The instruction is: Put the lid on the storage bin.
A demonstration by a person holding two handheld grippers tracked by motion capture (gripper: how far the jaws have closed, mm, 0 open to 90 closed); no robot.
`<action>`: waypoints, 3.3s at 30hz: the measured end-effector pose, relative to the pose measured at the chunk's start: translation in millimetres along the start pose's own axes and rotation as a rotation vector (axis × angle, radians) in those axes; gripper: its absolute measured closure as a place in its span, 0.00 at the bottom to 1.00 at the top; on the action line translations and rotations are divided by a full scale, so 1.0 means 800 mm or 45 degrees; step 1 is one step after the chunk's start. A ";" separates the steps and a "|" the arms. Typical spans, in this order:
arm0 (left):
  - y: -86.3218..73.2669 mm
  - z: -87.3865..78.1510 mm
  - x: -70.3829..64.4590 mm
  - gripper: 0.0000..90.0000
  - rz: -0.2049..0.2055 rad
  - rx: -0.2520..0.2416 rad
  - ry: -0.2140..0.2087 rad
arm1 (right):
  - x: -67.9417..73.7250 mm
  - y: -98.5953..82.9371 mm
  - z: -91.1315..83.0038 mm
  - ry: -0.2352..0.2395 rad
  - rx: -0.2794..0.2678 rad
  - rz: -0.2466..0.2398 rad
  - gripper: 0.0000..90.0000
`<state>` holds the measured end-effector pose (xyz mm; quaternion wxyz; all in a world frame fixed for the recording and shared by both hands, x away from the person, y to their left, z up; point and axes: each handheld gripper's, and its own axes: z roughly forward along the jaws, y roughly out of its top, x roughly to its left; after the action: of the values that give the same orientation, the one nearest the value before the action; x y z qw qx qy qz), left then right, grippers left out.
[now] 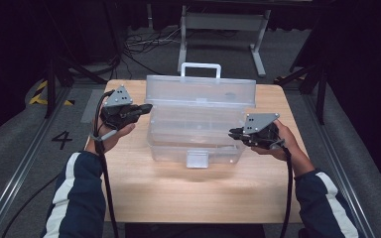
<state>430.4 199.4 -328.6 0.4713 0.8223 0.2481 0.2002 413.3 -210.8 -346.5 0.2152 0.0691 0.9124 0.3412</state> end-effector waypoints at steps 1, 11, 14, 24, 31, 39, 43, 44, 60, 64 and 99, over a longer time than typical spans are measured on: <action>-0.002 0.000 -0.003 1.00 0.005 0.003 0.015 | 0.001 0.000 0.000 0.005 0.005 0.005 0.93; -0.021 -0.004 -0.017 1.00 0.015 0.011 0.020 | 0.010 -0.006 0.001 0.000 0.017 -0.006 0.94; -0.026 -0.005 -0.018 1.00 0.017 0.012 0.017 | 0.011 -0.009 -0.002 -0.010 0.016 0.001 0.94; -0.044 -0.006 -0.026 1.00 0.010 0.014 0.011 | 0.013 -0.016 -0.011 -0.038 0.008 0.018 0.95; -0.052 -0.012 -0.026 1.00 0.007 0.018 0.016 | 0.014 -0.020 -0.017 -0.061 0.000 0.023 0.95; -0.059 -0.016 -0.027 1.00 0.002 0.017 0.024 | 0.015 -0.029 -0.035 -0.095 -0.033 0.048 0.96; -0.061 -0.017 -0.026 1.00 -0.003 0.009 0.030 | 0.017 -0.031 -0.040 -0.098 -0.028 0.051 0.96; -0.062 -0.018 -0.026 1.00 -0.010 0.001 0.033 | 0.016 -0.034 -0.041 -0.101 -0.024 0.053 0.96; -0.076 -0.011 -0.036 1.00 0.029 0.083 0.038 | 0.021 -0.051 -0.044 -0.094 -0.011 0.088 0.99; -0.083 -0.010 -0.041 1.00 0.035 0.109 0.029 | 0.021 -0.053 -0.044 -0.103 -0.009 0.094 0.98; -0.129 -0.010 -0.085 0.79 0.183 0.341 0.036 | 0.039 -0.081 -0.054 -0.185 0.084 0.111 0.85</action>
<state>349.3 209.1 -421.6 0.3382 0.8907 0.2195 0.2101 367.4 -276.8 -370.6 0.2635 0.1403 0.9013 0.3139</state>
